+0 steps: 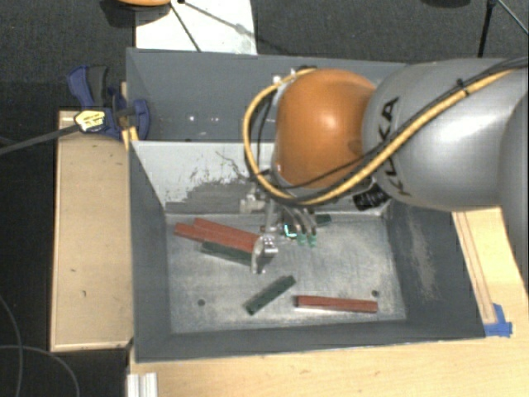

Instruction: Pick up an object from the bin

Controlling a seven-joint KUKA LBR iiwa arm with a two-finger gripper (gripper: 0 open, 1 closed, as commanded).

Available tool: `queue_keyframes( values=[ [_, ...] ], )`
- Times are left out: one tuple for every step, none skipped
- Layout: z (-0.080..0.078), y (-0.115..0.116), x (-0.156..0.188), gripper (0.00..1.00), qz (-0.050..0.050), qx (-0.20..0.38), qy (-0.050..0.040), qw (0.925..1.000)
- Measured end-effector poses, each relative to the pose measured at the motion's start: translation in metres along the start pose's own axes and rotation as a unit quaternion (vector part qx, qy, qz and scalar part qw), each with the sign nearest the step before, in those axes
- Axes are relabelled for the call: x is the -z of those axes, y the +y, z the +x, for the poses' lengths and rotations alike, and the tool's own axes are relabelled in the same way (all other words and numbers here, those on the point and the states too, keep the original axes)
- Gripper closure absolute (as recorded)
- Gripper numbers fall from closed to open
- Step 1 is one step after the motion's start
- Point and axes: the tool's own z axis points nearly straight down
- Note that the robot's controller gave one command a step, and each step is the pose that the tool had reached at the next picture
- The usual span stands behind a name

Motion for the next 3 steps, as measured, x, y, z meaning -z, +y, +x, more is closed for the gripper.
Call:
queue_keyframes(
  values=[
    [-0.002,-0.001,0.004,0.00,-0.001,-0.002,-0.0039,1.0000],
    [-0.058,0.002,-0.119,1.00,-0.002,-0.069,-0.0064,0.9976],
    [-0.059,0.002,-0.119,1.00,-0.003,-0.070,-0.0069,0.9975]
  ],
)
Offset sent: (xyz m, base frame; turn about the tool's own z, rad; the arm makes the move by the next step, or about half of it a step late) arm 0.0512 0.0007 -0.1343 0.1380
